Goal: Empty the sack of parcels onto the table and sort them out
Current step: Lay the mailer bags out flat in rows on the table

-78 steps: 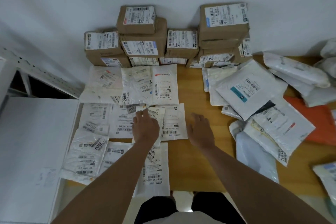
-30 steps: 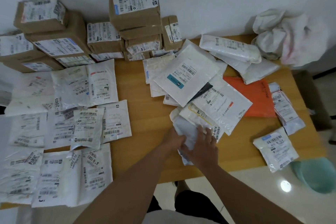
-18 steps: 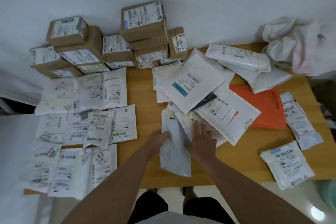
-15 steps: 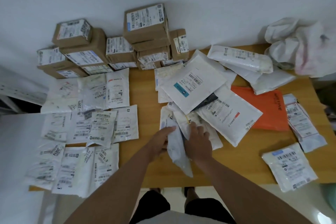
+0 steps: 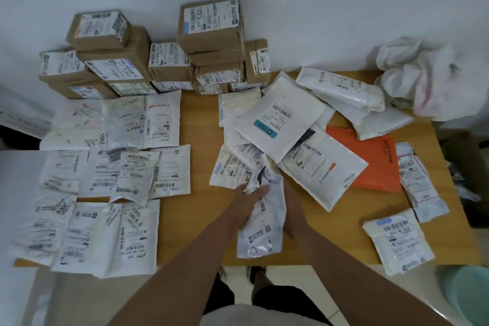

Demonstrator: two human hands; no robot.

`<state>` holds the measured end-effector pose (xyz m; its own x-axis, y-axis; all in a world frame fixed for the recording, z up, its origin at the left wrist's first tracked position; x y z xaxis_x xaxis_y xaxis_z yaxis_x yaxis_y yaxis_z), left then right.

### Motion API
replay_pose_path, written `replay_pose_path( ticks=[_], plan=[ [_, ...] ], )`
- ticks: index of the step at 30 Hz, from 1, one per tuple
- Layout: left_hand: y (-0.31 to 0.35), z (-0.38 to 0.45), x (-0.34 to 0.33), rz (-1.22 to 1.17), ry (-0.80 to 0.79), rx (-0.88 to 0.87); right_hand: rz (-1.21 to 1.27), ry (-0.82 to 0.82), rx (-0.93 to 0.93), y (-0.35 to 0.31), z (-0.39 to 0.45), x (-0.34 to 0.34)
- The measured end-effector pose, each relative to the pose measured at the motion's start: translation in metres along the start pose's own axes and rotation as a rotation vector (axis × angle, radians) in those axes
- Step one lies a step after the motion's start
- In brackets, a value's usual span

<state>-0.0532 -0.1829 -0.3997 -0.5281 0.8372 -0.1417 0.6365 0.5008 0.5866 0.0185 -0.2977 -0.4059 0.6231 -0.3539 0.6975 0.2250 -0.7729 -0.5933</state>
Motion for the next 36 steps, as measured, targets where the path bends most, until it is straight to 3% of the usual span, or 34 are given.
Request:
replay_pose_path(
  ticks=[1, 3, 7, 10, 12, 15, 18, 21, 24, 28, 34, 36],
  plan=[
    [0.001, 0.001, 0.009, 0.069, 0.049, -0.044, 0.001, 0.068, -0.052, -0.005, -0.001, 0.007],
    [0.005, -0.003, 0.033, 0.282, 0.208, -0.145, -0.224, 0.129, 0.012, -0.009, 0.002, 0.006],
    [0.004, -0.016, 0.082, 0.825, 0.533, -0.143, -0.459, -0.072, -0.037, -0.014, -0.001, -0.017],
    [-0.002, -0.021, 0.099, 0.98, 0.679, -0.139, -0.493, -0.171, 0.008, -0.013, 0.002, -0.023],
    [-0.006, -0.017, 0.098, 1.043, 0.707, -0.173, -0.47, -0.03, 0.142, -0.022, 0.001, -0.013],
    [-0.005, -0.012, 0.076, 1.131, 0.648, -0.353, -0.484, 0.312, 0.125, -0.01, 0.007, 0.023],
    [0.008, -0.006, 0.042, 1.141, 0.509, -0.585, -0.48, 0.395, -0.101, 0.018, 0.021, 0.069],
    [0.019, 0.008, 0.008, 1.227, 0.292, -0.61, -0.399, 0.292, -0.369, 0.063, 0.045, 0.104],
    [0.024, 0.025, -0.007, 1.288, 0.214, -0.495, -0.392, 0.152, -0.512, 0.084, 0.066, 0.128],
    [0.028, 0.037, -0.01, 1.383, 0.189, -0.399, -0.43, 0.019, -0.492, 0.084, 0.071, 0.122],
    [0.035, 0.035, -0.02, 1.303, 0.225, -0.511, -0.002, 0.021, -0.377, 0.089, 0.011, 0.074],
    [0.042, 0.037, -0.013, 1.251, 0.293, -0.54, -0.206, 0.107, -0.371, 0.091, -0.006, 0.068]
  ],
)
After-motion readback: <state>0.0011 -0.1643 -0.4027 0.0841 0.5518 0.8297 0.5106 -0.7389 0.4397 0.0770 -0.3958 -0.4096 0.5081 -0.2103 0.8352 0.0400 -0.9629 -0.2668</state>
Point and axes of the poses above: each hand's wrist, its own z-axis towards the middle knuckle, its own x-axis out of the back of the hand, y = z × x, the point moved 6 cm from there along z, towards the middle knuckle, and after that the axes turned 4 degrees about -z, right-handed, at the moved point
